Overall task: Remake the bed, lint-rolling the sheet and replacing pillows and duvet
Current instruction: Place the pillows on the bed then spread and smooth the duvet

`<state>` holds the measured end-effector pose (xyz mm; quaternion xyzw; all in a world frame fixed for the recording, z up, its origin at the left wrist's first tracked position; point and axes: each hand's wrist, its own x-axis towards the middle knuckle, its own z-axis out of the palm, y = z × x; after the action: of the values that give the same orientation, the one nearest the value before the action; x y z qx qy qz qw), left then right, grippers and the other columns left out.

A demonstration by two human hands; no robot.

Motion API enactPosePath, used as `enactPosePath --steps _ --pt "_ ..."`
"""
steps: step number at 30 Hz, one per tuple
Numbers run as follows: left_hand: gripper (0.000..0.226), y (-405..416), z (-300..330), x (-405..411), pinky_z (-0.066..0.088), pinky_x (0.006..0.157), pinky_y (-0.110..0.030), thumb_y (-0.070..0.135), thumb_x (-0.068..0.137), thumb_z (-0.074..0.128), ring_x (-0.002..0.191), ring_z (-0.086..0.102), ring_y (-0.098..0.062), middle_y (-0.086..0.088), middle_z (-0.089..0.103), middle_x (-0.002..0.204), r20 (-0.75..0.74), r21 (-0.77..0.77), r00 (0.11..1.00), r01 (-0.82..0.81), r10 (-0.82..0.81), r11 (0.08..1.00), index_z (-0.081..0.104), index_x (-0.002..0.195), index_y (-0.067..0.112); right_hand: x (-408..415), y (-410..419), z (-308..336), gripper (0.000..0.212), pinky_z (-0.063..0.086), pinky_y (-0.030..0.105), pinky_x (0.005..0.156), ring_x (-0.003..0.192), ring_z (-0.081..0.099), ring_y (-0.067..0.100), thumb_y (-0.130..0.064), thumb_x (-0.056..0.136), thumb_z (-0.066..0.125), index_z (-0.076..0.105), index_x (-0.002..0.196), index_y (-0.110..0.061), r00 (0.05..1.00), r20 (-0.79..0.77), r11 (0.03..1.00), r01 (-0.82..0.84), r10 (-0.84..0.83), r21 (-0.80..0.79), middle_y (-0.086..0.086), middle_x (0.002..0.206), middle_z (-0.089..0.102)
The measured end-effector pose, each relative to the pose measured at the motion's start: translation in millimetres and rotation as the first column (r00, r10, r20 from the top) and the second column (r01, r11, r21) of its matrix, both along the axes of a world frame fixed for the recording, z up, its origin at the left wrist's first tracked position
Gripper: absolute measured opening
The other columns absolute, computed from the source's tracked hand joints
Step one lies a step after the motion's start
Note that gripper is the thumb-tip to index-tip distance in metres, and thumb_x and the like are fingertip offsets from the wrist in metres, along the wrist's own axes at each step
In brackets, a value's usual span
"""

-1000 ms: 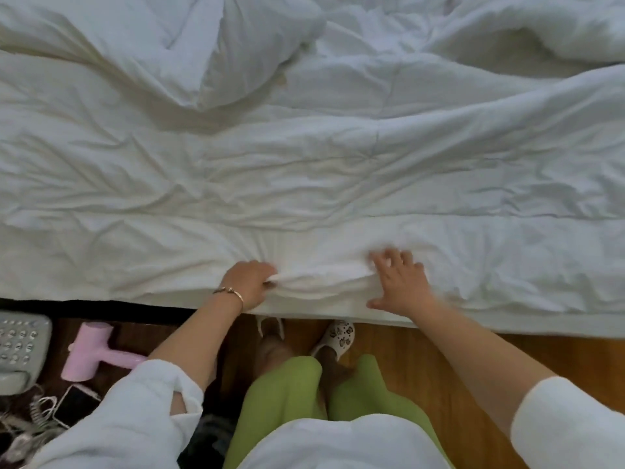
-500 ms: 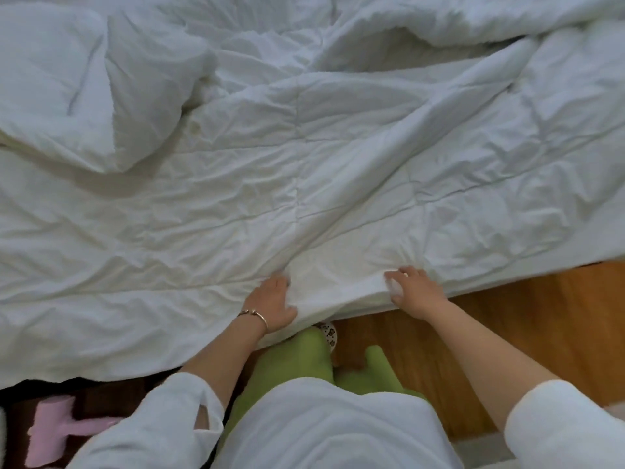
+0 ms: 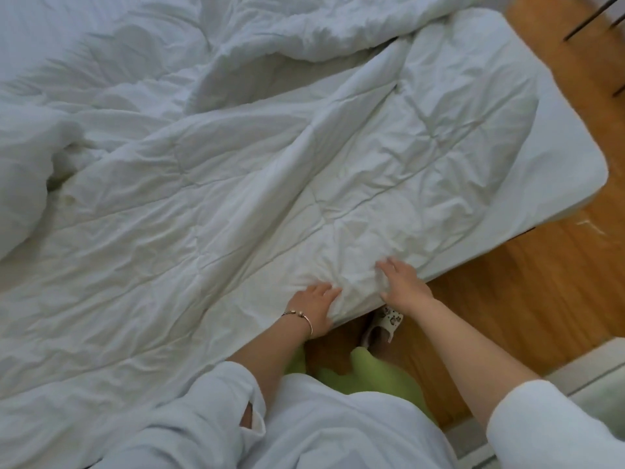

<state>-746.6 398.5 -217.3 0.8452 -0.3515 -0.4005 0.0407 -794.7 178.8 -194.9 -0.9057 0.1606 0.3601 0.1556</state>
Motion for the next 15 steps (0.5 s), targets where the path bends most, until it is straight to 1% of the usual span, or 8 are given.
enactPosePath --steps 2,6,8,10,11,13,14,15 --pt "0.082 -30.9 -6.5 -3.8 0.025 0.114 -0.041 0.032 0.089 0.057 0.144 0.016 -0.025 -0.001 0.01 0.16 0.058 0.027 0.998 0.02 -0.021 0.999 0.004 0.152 0.033 13.2 -31.8 -6.9 0.073 0.029 0.042 0.113 0.147 0.009 0.028 -0.024 0.093 0.057 0.013 0.152 -0.025 0.988 0.03 0.984 -0.147 0.151 -0.101 0.002 0.162 0.004" --pt "0.102 -100.9 -14.7 -9.7 0.017 0.116 -0.047 0.052 0.082 0.061 0.146 0.005 -0.032 0.001 -0.011 0.161 0.185 0.116 0.961 -0.229 0.206 0.966 -0.014 0.149 0.04 32.2 -100.2 -20.9 0.098 0.012 0.049 0.119 0.148 -0.011 0.035 -0.031 0.088 0.065 -0.008 0.152 -0.035 0.906 0.003 0.869 -0.405 0.423 -0.284 0.005 0.161 -0.016" --pt "0.111 -132.3 -17.2 -4.4 0.009 0.115 -0.057 0.058 0.078 0.064 0.146 -0.011 -0.033 0.002 -0.023 0.158 0.241 0.157 0.928 -0.326 0.284 0.932 -0.022 0.146 0.042 44.9 -135.2 -21.7 0.103 0.009 0.052 0.118 0.148 -0.012 0.038 -0.034 0.087 0.065 -0.014 0.152 -0.037 0.842 -0.067 0.783 -0.525 0.536 -0.333 0.007 0.161 -0.016" --pt "0.115 -160.1 -20.7 5.2 0.004 0.111 -0.067 0.054 0.077 0.066 0.144 -0.024 -0.033 0.003 -0.032 0.155 0.262 0.194 0.913 -0.367 0.313 0.909 -0.028 0.143 0.043 62.3 -172.6 -23.7 0.106 0.01 0.053 0.116 0.149 -0.008 0.037 -0.037 0.086 0.066 -0.016 0.152 -0.035 0.783 -0.14 0.696 -0.608 0.607 -0.382 0.01 0.162 -0.011" --pt "0.114 -171.5 -22.1 10.8 0.003 0.108 -0.07 0.047 0.079 0.066 0.143 -0.026 -0.033 0.003 -0.033 0.154 0.253 0.21 0.909 -0.386 0.331 0.898 -0.03 0.141 0.045 72.8 -189.9 -24.6 0.104 0.013 0.053 0.116 0.149 -0.005 0.036 -0.038 0.085 0.066 -0.014 0.153 -0.034 0.755 -0.16 0.654 -0.637 0.635 -0.409 0.011 0.162 -0.007" --pt "0.108 -187.1 -23.4 20.1 0.009 0.108 -0.069 0.028 0.083 0.064 0.145 -0.02 -0.035 0.004 -0.024 0.157 0.242 0.235 0.902 -0.411 0.356 0.881 -0.023 0.143 0.048 94.3 -215.2 -23.9 0.093 0.021 0.049 0.113 0.147 0.01 0.033 -0.038 0.087 0.065 -0.001 0.153 -0.032 0.712 -0.148 0.604 -0.671 0.686 -0.43 0.011 0.159 0.009" --pt "0.101 -192.2 -23.2 23.7 0.018 0.109 -0.064 0.019 0.085 0.06 0.146 -0.009 -0.035 0.002 -0.012 0.159 0.26 0.231 0.895 -0.421 0.362 0.877 -0.014 0.147 0.047 104.5 -223.6 -23.0 0.083 0.027 0.046 0.11 0.143 0.022 0.031 -0.034 0.089 0.063 0.009 0.152 -0.031 0.694 -0.111 0.6 -0.681 0.711 -0.421 0.01 0.155 0.02" --pt "0.092 -195.7 -22.6 27.7 0.03 0.106 -0.056 0.011 0.086 0.057 0.144 0.008 -0.035 -0.001 0.005 0.159 0.287 0.205 0.884 -0.433 0.369 0.878 -0.001 0.149 0.044 112.4 -228.9 -21.4 0.07 0.035 0.043 0.104 0.136 0.034 0.03 -0.028 0.091 0.06 0.02 0.149 -0.027 0.682 -0.061 0.606 -0.685 0.729 -0.405 0.01 0.148 0.032"
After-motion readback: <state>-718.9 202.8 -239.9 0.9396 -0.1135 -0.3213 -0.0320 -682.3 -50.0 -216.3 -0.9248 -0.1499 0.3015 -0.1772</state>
